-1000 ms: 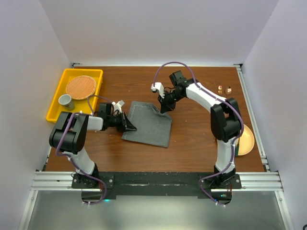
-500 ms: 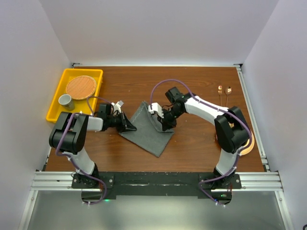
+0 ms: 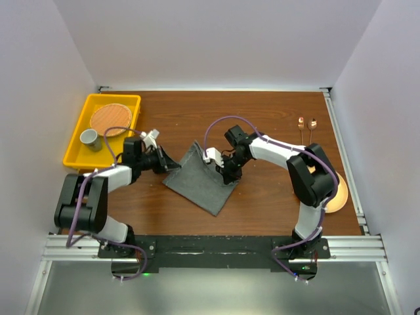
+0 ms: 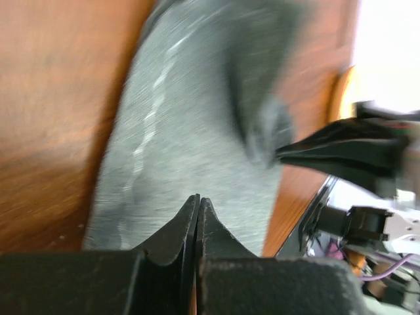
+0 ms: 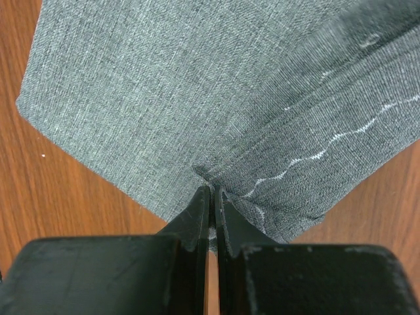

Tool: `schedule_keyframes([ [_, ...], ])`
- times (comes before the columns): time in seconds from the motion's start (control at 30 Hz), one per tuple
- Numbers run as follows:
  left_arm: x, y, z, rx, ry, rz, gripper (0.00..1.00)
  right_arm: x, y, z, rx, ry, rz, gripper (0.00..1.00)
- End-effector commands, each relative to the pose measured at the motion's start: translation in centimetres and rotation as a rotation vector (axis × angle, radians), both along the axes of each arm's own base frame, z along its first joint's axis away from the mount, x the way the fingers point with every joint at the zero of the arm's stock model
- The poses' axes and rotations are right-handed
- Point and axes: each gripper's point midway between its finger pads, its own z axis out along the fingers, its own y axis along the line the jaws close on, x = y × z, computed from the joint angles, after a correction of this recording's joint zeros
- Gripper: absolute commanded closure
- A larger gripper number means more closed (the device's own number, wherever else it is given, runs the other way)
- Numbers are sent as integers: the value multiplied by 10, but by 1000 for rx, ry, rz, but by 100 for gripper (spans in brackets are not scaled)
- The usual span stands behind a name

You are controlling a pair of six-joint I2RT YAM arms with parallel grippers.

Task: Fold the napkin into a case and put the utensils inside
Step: Fold the lower triangle-folded napkin at the center of the board.

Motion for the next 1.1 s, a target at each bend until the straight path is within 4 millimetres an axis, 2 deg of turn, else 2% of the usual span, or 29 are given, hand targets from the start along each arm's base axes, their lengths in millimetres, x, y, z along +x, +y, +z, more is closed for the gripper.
schedule_keyframes([
  [0.0,22,6,58,-34,-211,18,100,16,5,3,-2,-68,18,100],
  [0.1,11,-5,59,-22,-186,-2,100,15,6,8,4,-68,19,100],
  [0.13,5,-14,53,-14,-167,-26,100,16,7,11,12,-69,15,100],
  [0.27,-11,-28,27,-17,-72,-32,100,17,12,27,40,-72,11,100],
  [0.4,-18,-25,-10,26,39,-6,100,16,16,40,65,-74,9,100],
  [0.57,-19,-20,-28,69,93,10,100,6,24,60,106,-70,15,100],
  [0.67,-20,-18,-35,79,127,27,100,-9,28,61,109,-61,47,100],
  [0.77,-23,-15,-43,103,155,41,100,-29,26,48,83,-49,93,100],
  [0.8,-25,-14,-45,108,166,46,100,-40,23,38,61,-36,111,100],
  [0.9,-28,-12,-47,116,175,56,100,-52,14,15,8,-29,137,100],
  [1.0,-29,-9,-50,125,190,70,100,-56,1,-10,-52,-24,157,100],
  [1.07,-28,-10,-45,103,177,65,100,-49,-4,-20,-89,-55,152,100],
])
